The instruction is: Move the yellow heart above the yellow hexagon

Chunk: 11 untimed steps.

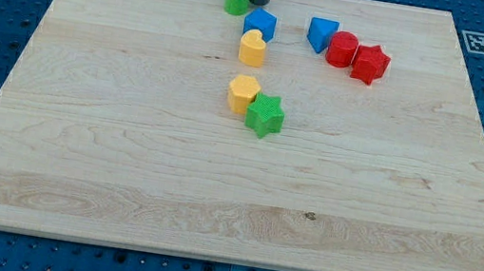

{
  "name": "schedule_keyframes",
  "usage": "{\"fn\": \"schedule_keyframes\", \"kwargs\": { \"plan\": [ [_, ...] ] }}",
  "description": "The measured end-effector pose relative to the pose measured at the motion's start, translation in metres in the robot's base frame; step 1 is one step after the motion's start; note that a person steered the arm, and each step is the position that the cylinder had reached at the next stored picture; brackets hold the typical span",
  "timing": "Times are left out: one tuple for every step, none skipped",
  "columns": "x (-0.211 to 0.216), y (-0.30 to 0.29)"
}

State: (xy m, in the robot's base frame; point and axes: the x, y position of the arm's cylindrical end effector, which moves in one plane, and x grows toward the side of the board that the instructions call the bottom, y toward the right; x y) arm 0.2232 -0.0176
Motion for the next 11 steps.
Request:
{"fn": "schedule_keyframes", "kwargs": {
  "plan": [
    [-0.004,0.013],
    [0.006,0.035],
    [0.034,0.038],
    [0.053,0.041],
    [0.064,0.041],
    [0.072,0.047],
    [0.079,0.070],
    [0.102,0.070],
    [0.113,0.057],
    [0.112,0.028],
    [0.109,0.001]
  ]
}}
